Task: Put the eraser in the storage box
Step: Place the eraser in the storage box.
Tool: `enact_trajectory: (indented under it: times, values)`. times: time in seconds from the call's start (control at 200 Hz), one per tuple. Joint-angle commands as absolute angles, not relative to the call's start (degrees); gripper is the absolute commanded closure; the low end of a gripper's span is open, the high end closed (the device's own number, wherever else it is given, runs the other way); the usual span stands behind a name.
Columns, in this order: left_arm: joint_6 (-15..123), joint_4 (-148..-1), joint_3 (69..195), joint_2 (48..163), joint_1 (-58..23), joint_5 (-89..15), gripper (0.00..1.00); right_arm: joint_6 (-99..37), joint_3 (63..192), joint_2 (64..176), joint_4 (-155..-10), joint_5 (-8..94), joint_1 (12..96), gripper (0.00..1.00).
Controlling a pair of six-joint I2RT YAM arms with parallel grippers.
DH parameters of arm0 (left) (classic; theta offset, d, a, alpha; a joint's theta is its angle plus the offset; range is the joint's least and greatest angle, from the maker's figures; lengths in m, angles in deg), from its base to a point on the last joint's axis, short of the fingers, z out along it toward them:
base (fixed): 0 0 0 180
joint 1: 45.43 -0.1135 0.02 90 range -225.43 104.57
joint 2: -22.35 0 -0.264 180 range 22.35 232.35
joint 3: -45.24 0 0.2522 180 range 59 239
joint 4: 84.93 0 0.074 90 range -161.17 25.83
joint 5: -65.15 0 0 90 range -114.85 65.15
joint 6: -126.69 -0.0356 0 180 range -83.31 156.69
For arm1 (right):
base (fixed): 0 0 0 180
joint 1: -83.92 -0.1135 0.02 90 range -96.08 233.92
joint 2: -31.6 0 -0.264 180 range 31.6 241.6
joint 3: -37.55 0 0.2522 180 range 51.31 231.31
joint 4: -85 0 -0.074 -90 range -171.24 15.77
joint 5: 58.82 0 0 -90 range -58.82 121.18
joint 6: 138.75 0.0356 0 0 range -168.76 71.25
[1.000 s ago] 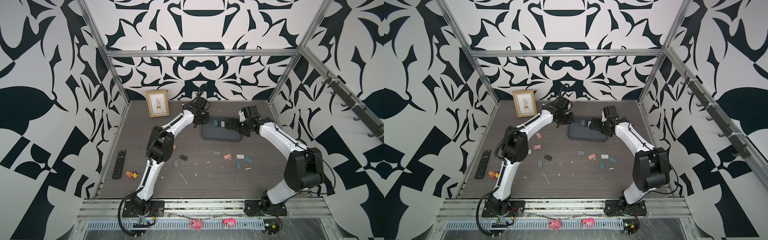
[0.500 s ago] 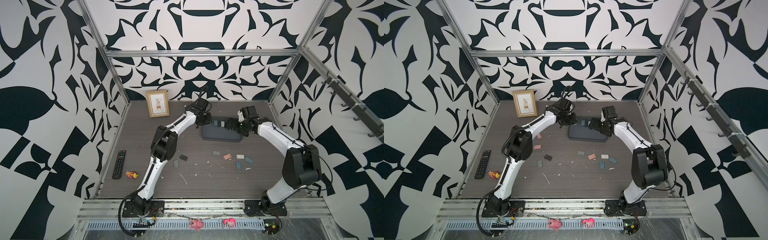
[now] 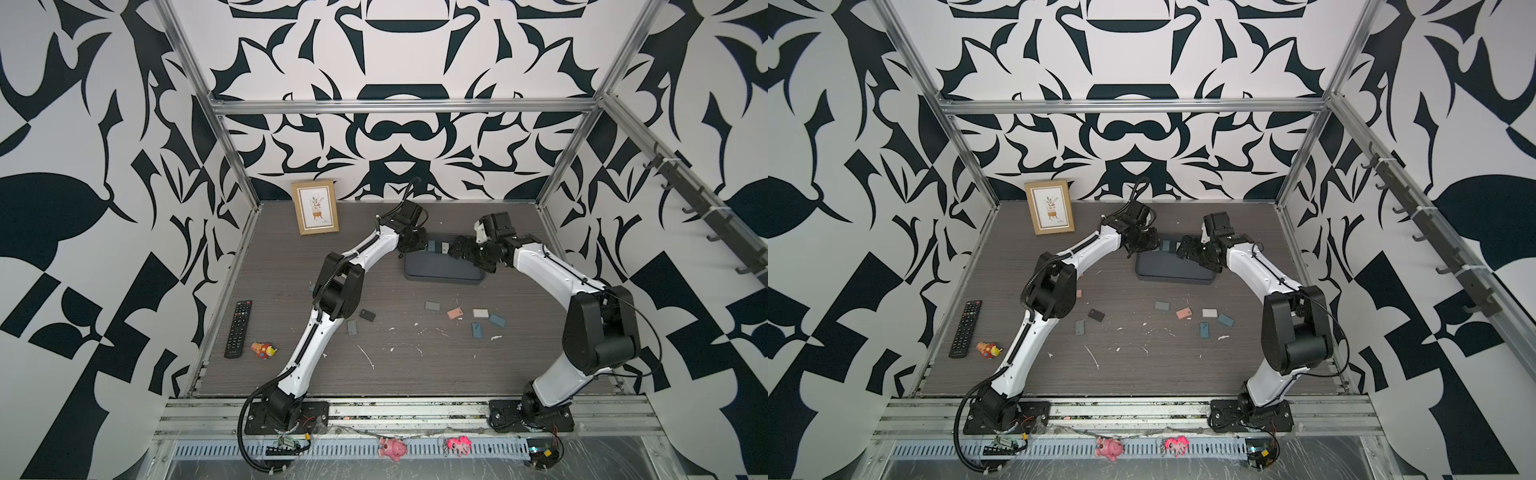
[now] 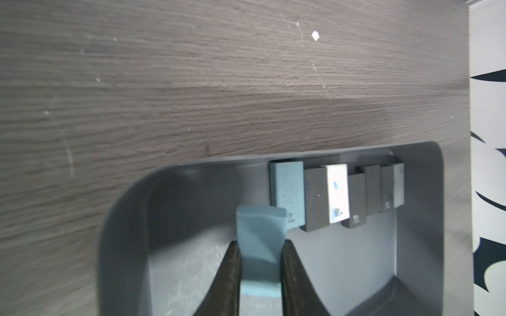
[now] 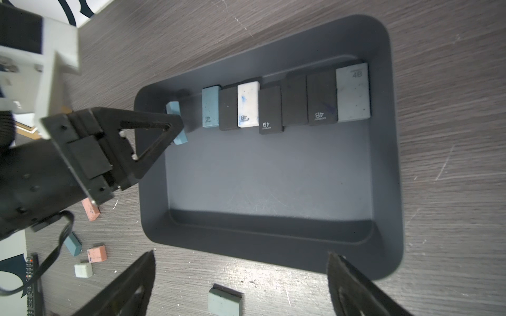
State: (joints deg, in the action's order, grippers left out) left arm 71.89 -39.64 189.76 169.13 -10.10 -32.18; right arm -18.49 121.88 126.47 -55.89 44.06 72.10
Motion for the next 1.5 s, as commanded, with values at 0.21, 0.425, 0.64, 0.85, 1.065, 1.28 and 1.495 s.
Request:
enact_trajectory:
  times: [0.21, 0.425, 0.64, 0.85, 1.065, 1.28, 1.495]
  values:
    - [73.0, -39.5, 194.6, 173.3, -10.0, -31.9, 0.73, -18.5, 122.2, 126.3, -57.7, 44.8, 73.0, 0.01]
    - [73.6, -38.6, 197.3, 175.6, -10.0, -31.5, 0.71, -18.5, 121.8, 125.9, -58.0, 45.1, 73.2, 0.01]
    - [74.0, -38.6, 197.5, 175.9, -10.0, -31.2, 0.69, -18.8, 121.7, 125.4, -57.9, 45.3, 73.7, 0.01]
    - [73.8, -38.7, 195.8, 174.9, -10.1, -30.9, 0.66, -18.7, 121.6, 124.9, -58.0, 45.5, 74.0, 0.01]
    - [73.8, -38.4, 195.8, 174.8, -10.2, -30.9, 0.63, -18.7, 121.5, 124.3, -57.9, 45.5, 74.1, 0.01]
    - [73.8, -38.6, 195.6, 173.8, -10.1, -31.0, 0.61, -18.7, 122.1, 124.3, -57.5, 45.5, 74.1, 0.01]
    - [73.8, -39.3, 194.6, 170.8, -10.2, -32.1, 0.53, -18.9, 122.6, 124.4, -56.4, 45.2, 74.1, 0.01]
